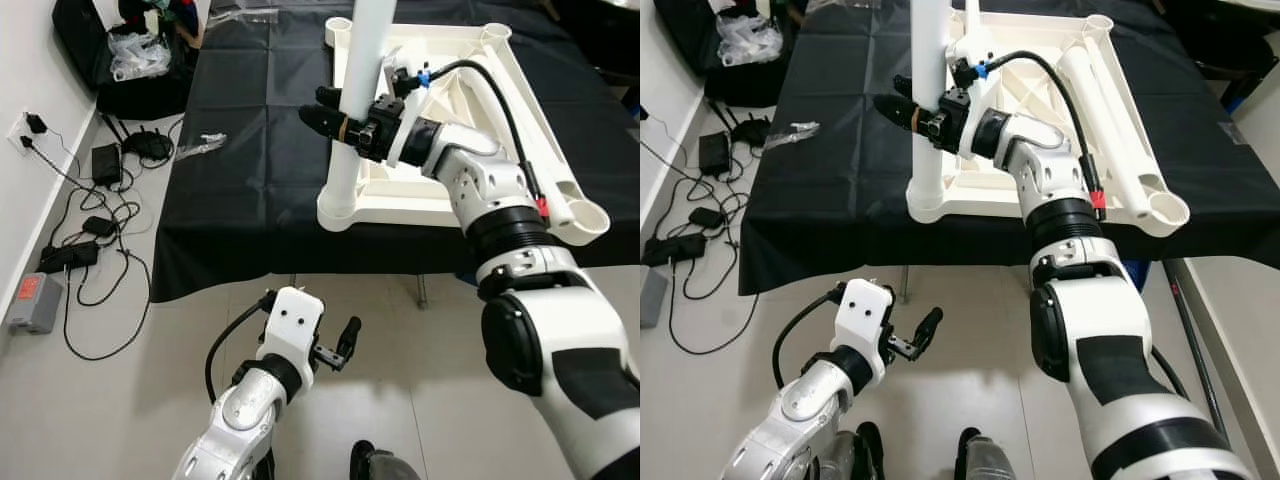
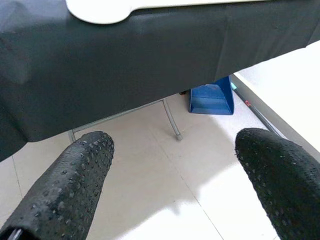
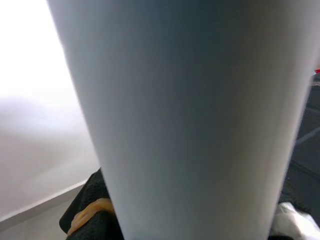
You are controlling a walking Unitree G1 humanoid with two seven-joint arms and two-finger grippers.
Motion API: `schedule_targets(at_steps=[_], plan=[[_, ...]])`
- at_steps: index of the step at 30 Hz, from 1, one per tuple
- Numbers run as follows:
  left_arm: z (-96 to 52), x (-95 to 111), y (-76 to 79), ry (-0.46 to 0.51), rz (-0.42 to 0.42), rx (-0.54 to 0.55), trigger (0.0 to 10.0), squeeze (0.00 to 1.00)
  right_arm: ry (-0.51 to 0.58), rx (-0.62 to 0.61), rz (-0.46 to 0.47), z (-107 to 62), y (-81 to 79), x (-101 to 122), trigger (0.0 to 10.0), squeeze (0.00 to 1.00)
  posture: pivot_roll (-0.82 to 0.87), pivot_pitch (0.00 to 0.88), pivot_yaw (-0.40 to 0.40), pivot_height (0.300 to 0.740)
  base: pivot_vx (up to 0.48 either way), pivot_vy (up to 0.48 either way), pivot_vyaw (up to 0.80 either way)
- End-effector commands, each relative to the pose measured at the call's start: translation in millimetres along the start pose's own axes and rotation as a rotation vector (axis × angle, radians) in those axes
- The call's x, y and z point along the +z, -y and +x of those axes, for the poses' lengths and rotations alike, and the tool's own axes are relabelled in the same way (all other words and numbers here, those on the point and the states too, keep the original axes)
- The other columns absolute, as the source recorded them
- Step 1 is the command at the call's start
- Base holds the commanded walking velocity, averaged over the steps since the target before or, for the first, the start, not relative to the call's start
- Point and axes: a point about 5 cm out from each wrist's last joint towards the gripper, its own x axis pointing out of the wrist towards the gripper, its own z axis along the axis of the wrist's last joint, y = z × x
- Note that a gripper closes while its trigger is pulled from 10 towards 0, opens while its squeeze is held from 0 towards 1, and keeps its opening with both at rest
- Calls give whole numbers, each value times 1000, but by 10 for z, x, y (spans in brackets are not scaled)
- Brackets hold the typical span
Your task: Building children table
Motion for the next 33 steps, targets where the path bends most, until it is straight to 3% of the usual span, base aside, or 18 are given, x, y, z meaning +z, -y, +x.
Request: schedule_targets(at_steps=[1, 5, 7, 8, 9, 10, 11, 13, 16, 17, 19, 20, 21, 24, 29, 30, 32, 33], plan=[[-13, -27, 26, -16, 0, -1, 10000, 0, -6, -13, 37, 40, -24, -86, 0, 0, 153, 261, -64, 740, 0, 0, 0], [-14, -30, 23, -16, 0, 0, 10000, 0, -20, -236, 72, -74, 126, -170, 0, 0, 152, 253, -61, 740, 0, 0, 0], [-14, -30, 23, -16, 0, 0, 10000, 0, -20, -236, 72, -74, 126, -170, 0, 0, 152, 253, -61, 740, 0, 0, 0], [-19, -41, 24, -18, 2, 0, 10000, 0, -50, -556, 64, -290, 330, -239, 0, 0, 155, 238, -58, 740, 0, 0, 0], [-19, -41, 24, -18, 2, 0, 10000, 0, -50, -556, 64, -290, 330, -239, 0, 0, 155, 238, -58, 740, 0, 0, 0], [-23, -46, 25, -18, 3, -1, 10000, 0, -59, -687, 56, -394, 402, -259, 0, 0, 154, 235, -59, 740, 0, 0, 0], [-23, -46, 25, -18, 3, -1, 10000, 0, -59, -687, 56, -394, 402, -259, 0, 0, 154, 235, -59, 740, 0, 0, 0], [-28, -46, 17, -15, 11, 5, 10000, 0, -52, -907, 45, -557, 482, -272, 0, 0, 150, 232, -57, 740, 0, 0, 0], [-29, -45, 14, -13, 15, 9, 10000, 0, -49, -948, 35, -585, 488, -271, 0, 0, 150, 232, -57, 740, 0, 0, 0], [-30, -44, 8, -11, 19, 14, 10000, 0, -39, -1054, 16, -644, 476, -286, 0, 0, 147, 226, -55, 740, 0, 0, 0], [-30, -44, 8, -11, 19, 14, 10000, 0, -39, -1054, 16, -644, 476, -286, 0, 0, 147, 226, -55, 740, 0, 0, 0], [-25, -49, -1, -10, 22, 19, 10000, 0, -26, -1160, -6, -689, 438, -315, 0, 0, 150, 211, -53, 740, 0, 0, 0], [-25, -49, -1, -10, 22, 19, 10000, 0, -26, -1160, -6, -689, 438, -315, 0, 0, 150, 211, -53, 740, 0, 0, 0], [-17, -62, -14, -12, 27, 22, 10000, 0, 2, -1361, -32, -748, 338, -386, 0, 0, 151, 208, -51, 740, 0, 0, 0], [-17, -65, -14, -13, 26, 22, 10000, 0, 2, -1401, -37, -743, 315, -395, 0, 0, 151, 208, -51, 740, 0, 0, 0], [-8, -70, -17, -14, 26, 22, 10000, 0, 6, -1355, -13, -632, 273, -420, 10000, 0, 153, 197, -52, 740, 0, 0, 0], [0, -76, -20, -16, 26, 22, 10000, 0, 16, -1285, 14, -501, 216, -438, 10000, 0, 154, 196, -53, 740, 0, 0, 0], [10, -84, -22, -18, 23, 22, 10000, 0, 33, -1186, 25, -377, 158, -440, 10000, 0, 154, 189, -55, 740, 0, 0, 0]])
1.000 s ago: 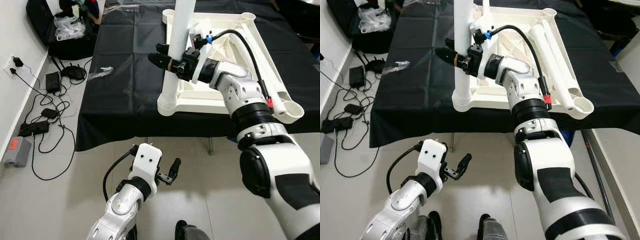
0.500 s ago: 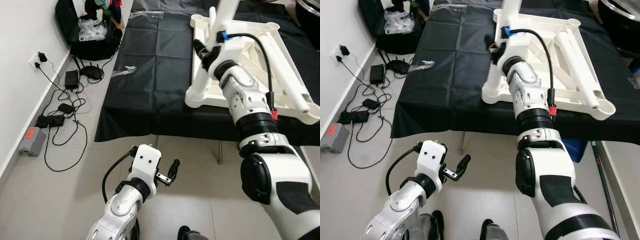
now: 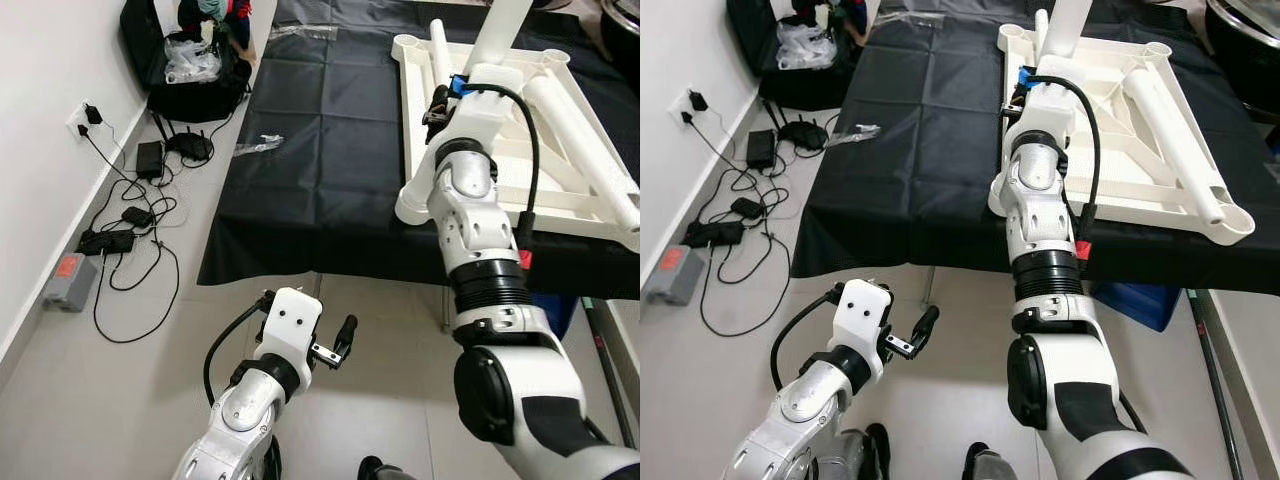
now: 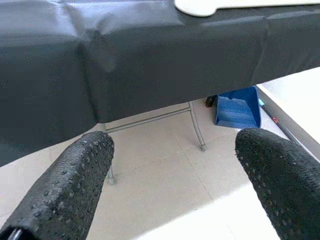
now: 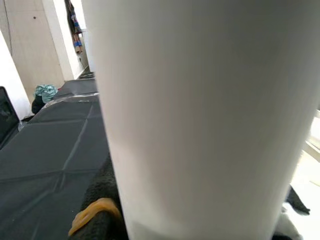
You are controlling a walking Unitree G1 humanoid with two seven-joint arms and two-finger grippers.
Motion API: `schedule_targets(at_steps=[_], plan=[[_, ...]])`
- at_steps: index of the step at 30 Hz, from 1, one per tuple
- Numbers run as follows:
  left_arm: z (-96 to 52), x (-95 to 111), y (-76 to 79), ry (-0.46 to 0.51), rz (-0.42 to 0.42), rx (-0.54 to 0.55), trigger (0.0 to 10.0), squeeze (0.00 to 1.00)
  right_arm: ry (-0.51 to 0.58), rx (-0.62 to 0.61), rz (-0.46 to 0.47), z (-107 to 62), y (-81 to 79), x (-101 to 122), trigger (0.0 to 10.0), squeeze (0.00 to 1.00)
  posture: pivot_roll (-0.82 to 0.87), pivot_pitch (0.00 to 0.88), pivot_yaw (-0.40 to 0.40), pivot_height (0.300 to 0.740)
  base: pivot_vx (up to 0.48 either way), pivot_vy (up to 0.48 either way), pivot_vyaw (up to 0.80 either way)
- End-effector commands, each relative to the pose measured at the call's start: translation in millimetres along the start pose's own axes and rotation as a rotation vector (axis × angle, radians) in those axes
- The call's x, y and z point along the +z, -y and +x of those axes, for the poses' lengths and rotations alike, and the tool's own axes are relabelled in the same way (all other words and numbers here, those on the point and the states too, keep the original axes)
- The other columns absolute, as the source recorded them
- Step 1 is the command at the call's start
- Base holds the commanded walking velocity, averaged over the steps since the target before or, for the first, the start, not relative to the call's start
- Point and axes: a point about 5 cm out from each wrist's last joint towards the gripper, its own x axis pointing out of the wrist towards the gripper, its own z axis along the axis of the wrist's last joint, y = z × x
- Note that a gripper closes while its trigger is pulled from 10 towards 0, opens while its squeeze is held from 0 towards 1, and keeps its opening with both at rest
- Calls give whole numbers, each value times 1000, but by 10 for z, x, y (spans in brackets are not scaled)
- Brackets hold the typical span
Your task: Building children table
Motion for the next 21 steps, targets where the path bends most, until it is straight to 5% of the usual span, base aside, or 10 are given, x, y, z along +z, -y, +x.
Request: schedule_targets(at_steps=[1, 4, 5, 14, 15, 17, 18, 21], plan=[[11, -64, 5, -23, -1, -4, 10000, 0, -61, 116, 33, -79, -140, -203, 10000, 0, 154, 189, -55, 740, 0, 0, 0], [14, -66, 2, -23, -3, -3, 10000, 0, -47, 147, 29, -83, -147, -187, 10000, 0, 155, 187, -55, 740, 0, 0, 0], [17, -72, -2, -23, -3, -2, 10000, 0, -29, 135, -7, -77, -92, -162, 10000, 1000, 148, 184, -51, 740, 0, 0, 0], [36, -96, -25, -27, -3, -1, 10000, 0, 12, 75, -63, 38, 115, -34, 10000, 1000, 151, 174, -45, 740, 0, 0, 0], [44, -107, -29, -29, -3, -1, 10000, 0, 18, 96, -48, 67, 138, -6, 10000, 616, 154, 171, -43, 740, 0, 0, 0], [44, -107, -29, -29, -3, -1, 10000, 0, 18, 96, -48, 67, 138, -6, 10000, 616, 154, 171, -43, 740, 0, 0, 0], [57, -121, -33, -33, -5, -1, 10000, 0, 19, 155, -23, 107, 148, 35, 10000, 0, 152, 165, -42, 740, 0, 0, 0], [91, -145, -38, -38, -5, -4, 10000, 0, -16, 355, 37, 154, 106, 72, 10000, 0, 143, 152, -41, 740, 0, 0, 0]])
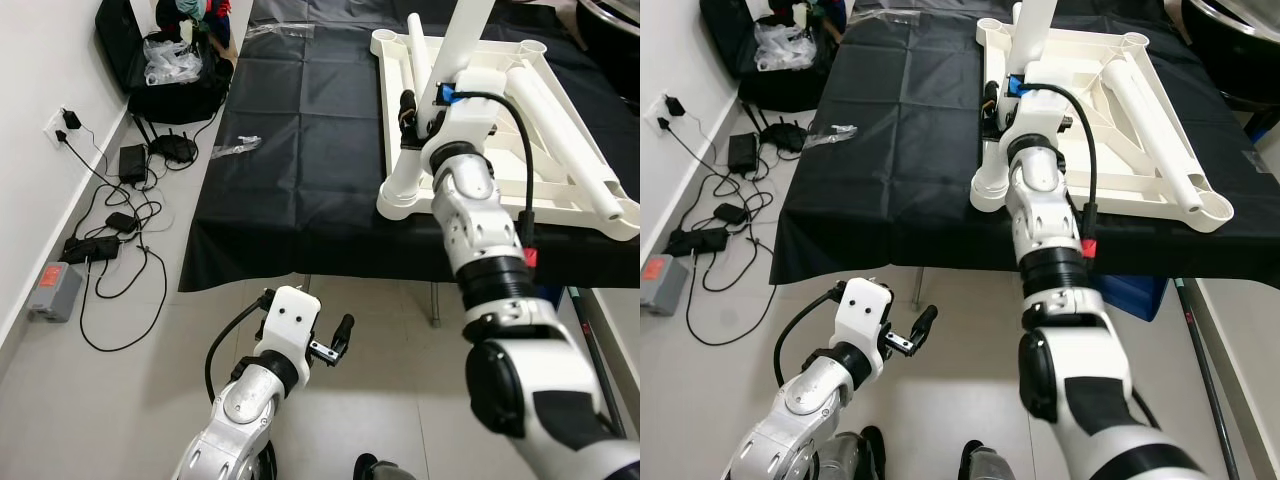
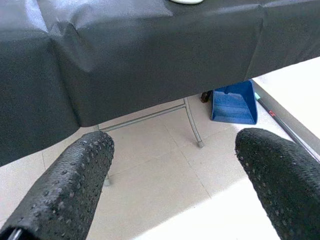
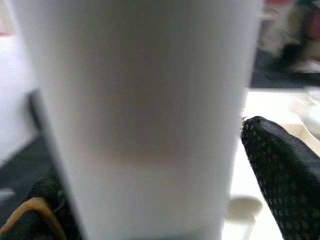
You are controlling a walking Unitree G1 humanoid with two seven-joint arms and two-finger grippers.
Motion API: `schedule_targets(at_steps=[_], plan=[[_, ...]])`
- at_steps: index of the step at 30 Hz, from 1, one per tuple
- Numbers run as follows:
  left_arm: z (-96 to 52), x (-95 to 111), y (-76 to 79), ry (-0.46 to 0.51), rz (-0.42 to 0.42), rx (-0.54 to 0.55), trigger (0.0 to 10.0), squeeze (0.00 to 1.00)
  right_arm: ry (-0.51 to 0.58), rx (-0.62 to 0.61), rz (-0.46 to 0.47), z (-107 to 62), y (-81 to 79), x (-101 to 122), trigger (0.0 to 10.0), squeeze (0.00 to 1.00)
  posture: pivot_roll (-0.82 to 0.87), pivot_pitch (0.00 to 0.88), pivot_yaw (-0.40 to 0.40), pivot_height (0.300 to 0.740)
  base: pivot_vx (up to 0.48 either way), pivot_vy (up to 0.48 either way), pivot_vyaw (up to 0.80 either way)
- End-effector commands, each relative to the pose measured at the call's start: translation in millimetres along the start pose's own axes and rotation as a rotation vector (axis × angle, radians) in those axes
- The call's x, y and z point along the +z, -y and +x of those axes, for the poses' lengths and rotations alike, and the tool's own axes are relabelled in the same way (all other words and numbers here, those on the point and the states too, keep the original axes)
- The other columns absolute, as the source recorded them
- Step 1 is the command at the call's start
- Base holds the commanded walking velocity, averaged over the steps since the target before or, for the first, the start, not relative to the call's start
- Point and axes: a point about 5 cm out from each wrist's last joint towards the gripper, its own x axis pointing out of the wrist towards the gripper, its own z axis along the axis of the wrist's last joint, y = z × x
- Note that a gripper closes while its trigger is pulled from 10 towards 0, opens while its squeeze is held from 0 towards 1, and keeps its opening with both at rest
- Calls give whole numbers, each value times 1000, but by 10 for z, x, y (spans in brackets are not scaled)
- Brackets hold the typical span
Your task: Building children table
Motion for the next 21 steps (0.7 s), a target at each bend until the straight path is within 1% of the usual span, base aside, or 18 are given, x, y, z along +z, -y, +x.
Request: schedule_targets(at_steps=[1, 3, 4, 5, 7, 8, 11, 12, 15, 16, 17, 18, 19, 20, 21], plan=[[22, -66, 14, -21, -13, -7, 10000, 0, -40, 203, 75, 20, -33, -2, 10000, 0, 144, 148, -44, 740, 0, 0, 0], [35, -76, 8, -21, -13, -7, 10000, 0, -97, 361, 112, -1, -88, -49, 10000, 0, 143, 144, -42, 740, 0, 0, 0], [36, -80, 8, -21, -12, -7, 10000, 0, -127, 420, 106, -19, -109, -79, 10000, 0, 143, 144, -42, 740, 0, 0, 0], [38, -81, 9, -21, -11, -6, 10000, 0, -146, 454, 91, -31, -117, -102, 10000, 0, 143, 139, -44, 740, 0, 0, 0], [38, -81, 9, -21, -11, -6, 10000, 0, -146, 454, 91, -31, -117, -102, 10000, 0, 143, 139, -44, 740, 0, 0, 0], [40, -84, 10, -21, -11, -6, 10000, 0, -179, 499, 96, -47, -130, -142, 10000, 0, 145, 136, -43, 740, 0, 0, 0], [40, -86, 13, -20, -11, -6, 10000, 0, -200, 525, 98, -57, -136, -169, 10000, 0, 146, 132, -45, 740, 0, 0, 0], [37, -89, 16, -19, -10, -7, 10000, 0, -222, 574, 83, -74, -155, -207, 10000, 0, 147, 134, -45, 740, 0, 0, 0], [37, -89, 16, -19, -10, -7, 10000, 0, -222, 574, 83, -74, -155, -207, 10000, 0, 147, 134, -45, 740, 0, 0, 0], [35, -92, 21, -18, -9, -8, 10000, 0, -236, 615, 78, -85, -170, -239, 10000, 0, 148, 130, -48, 740, 0, 0, 0], [27, -96, 28, -15, -7, -10, 10000, 0, -241, 688, 73, -103, -191, -257, 10000, 0, 158, 132, -51, 740, 0, 0, 0], [27, -96, 28, -15, -7, -10, 10000, 0, -241, 688, 73, -103, -191, -257, 10000, 0, 158, 132, -51, 740, 0, 0, 0], [17, -97, 32, -13, -6, -10, 10000, 0, -231, 771, 77, -129, -216, -251, 10000, 0, 161, 129, -50, 740, 0, 0, 0], [17, -97, 32, -13, -6, -10, 10000, 0, -231, 771, 77, -129, -216, -251, 10000, 0, 161, 129, -50, 740, 0, 0, 0], [7, -99, 36, -11, -6, -11, 10000, 0, -215, 851, 91, -156, -237, -229, 10000, 0, 161, 128, -50, 740, 0, 0, 0]])
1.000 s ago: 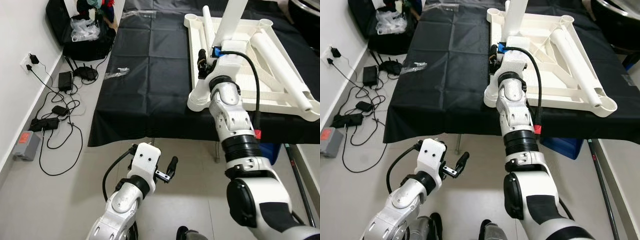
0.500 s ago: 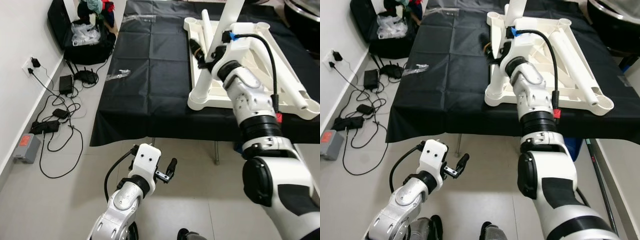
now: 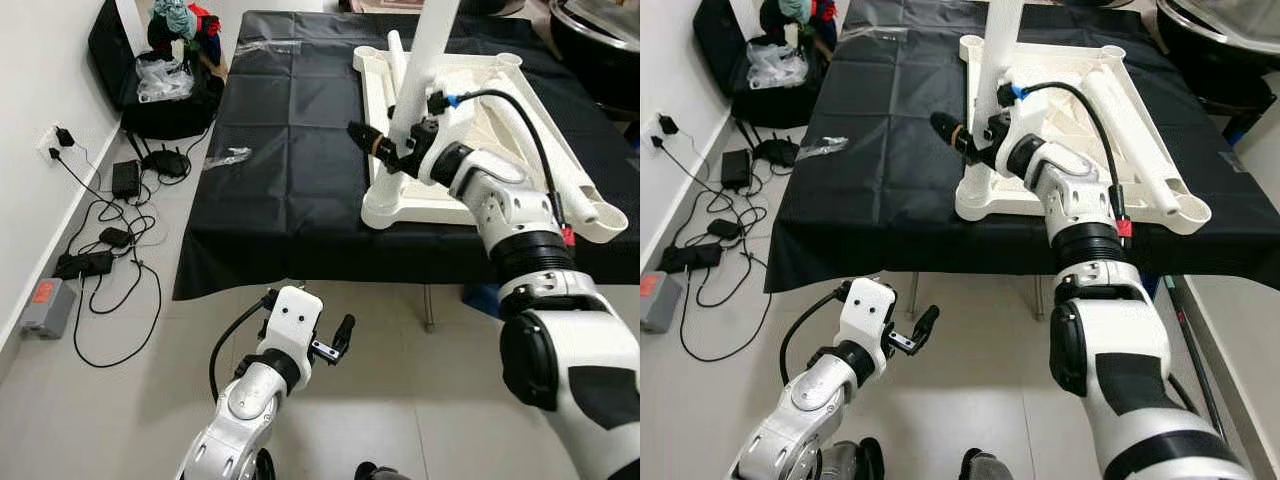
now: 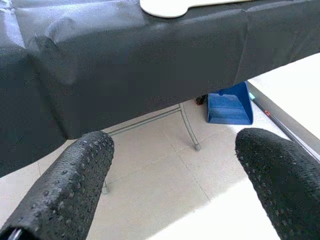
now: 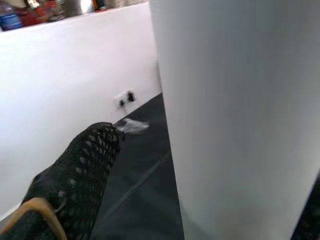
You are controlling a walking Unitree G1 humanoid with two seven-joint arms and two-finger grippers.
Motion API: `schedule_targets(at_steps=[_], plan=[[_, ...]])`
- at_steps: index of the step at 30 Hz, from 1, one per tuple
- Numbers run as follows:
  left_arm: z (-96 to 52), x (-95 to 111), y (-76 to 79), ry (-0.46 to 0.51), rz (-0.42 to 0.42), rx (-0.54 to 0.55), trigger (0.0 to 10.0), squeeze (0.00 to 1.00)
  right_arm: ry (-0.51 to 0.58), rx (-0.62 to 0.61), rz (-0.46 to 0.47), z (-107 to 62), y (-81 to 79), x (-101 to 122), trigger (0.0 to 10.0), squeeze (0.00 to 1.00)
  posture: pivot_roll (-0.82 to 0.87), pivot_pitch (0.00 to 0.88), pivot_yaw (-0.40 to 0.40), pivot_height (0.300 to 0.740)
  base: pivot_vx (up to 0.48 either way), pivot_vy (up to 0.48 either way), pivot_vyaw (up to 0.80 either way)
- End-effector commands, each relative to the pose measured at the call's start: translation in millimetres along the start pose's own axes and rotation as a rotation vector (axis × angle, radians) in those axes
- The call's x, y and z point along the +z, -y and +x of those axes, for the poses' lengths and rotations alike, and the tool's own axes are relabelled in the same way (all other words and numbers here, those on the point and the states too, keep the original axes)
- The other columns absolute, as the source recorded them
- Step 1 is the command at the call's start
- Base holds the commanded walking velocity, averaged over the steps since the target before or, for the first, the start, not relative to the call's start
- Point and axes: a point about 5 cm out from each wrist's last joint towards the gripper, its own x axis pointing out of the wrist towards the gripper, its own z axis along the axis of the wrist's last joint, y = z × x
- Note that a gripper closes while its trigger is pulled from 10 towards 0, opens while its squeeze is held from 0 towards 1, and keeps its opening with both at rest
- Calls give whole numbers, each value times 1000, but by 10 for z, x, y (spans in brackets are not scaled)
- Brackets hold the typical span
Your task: Building children table
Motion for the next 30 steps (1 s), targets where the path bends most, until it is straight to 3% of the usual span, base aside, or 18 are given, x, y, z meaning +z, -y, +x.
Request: schedule_targets(at_steps=[1, 4, 13, 14, 15, 23, 30], plan=[[-30, -48, 34, -11, -6, -7, 10000, 0, -11, 214, 4, 74, -181, -48, 10000, 0, 161, 128, -50, 740, 0, 0, 0], [-41, -50, 39, -12, -7, -8, 10000, 0, -5, 283, -2, 54, -215, -36, 10000, 0, 162, 128, -49, 740, 0, 0, 0], [-53, -50, 37, -13, -9, -9, 10000, 0, -22, 336, -18, 55, -253, -70, 10000, 0, 166, 127, -53, 740, 0, 0, 0], [-55, -49, 38, -13, -9, -10, 10000, 0, -20, 330, -27, 71, -263, -67, 6667, 0, 163, 126, -52, 740, 0, 0, 0], [-55, -48, 39, -13, -9, -10, 10000, 0, -16, 319, -32, 94, -271, -65, 0, 0, 164, 127, -53, 740, 0, 0, 0], [-53, -43, 42, -11, -8, -9, 10000, 0, 16, 231, -59, 154, -258, -55, 0, 0, 167, 132, -56, 740, 0, 0, 0], [-35, -30, 37, -6, -4, -8, 10000, 0, 65, 64, -52, 113, -160, -81, 0, 0, 161, 144, -53, 740, 0, 0, 0]])
